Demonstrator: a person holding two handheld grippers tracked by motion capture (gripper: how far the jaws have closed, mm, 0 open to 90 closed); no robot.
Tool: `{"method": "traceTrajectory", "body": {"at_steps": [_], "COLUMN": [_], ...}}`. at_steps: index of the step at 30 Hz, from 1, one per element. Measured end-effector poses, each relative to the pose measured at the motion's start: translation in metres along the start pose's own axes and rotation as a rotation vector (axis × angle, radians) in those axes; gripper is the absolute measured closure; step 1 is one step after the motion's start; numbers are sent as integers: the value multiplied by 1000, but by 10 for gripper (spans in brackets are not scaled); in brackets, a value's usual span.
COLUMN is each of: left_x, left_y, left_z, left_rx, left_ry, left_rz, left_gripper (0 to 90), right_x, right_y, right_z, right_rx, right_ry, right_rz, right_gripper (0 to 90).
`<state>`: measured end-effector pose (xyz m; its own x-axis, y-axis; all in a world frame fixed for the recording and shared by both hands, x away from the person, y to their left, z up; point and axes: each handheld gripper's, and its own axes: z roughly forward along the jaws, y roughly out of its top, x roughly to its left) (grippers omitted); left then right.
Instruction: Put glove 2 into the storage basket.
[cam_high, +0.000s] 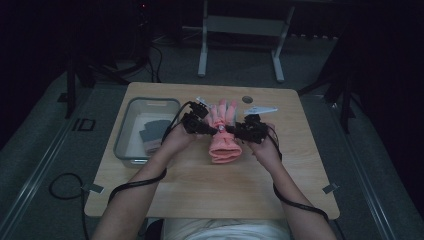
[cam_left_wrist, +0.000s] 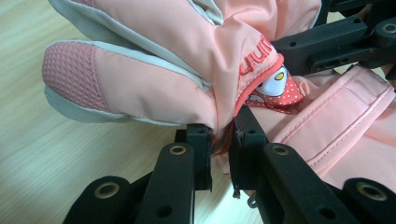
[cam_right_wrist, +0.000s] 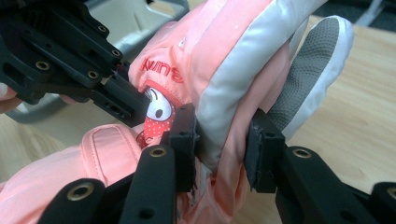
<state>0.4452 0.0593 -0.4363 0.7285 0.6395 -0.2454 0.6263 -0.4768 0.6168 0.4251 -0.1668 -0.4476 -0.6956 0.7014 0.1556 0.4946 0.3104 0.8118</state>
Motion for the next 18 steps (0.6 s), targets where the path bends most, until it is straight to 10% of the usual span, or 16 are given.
{"method": "traceTrajectory", "body": {"at_steps": [18], "left_x": [32], "left_y": [-7], "left_z": [-97], "left_rx": [-15], "left_ry": [126], "left_rz": [-1], "left_gripper": [799], "right_x": [54], "right_y": [67], "right_z": [32], "right_rx": [-86], "right_ry": [90], "right_rz": [-61], "right_gripper": [681]}}
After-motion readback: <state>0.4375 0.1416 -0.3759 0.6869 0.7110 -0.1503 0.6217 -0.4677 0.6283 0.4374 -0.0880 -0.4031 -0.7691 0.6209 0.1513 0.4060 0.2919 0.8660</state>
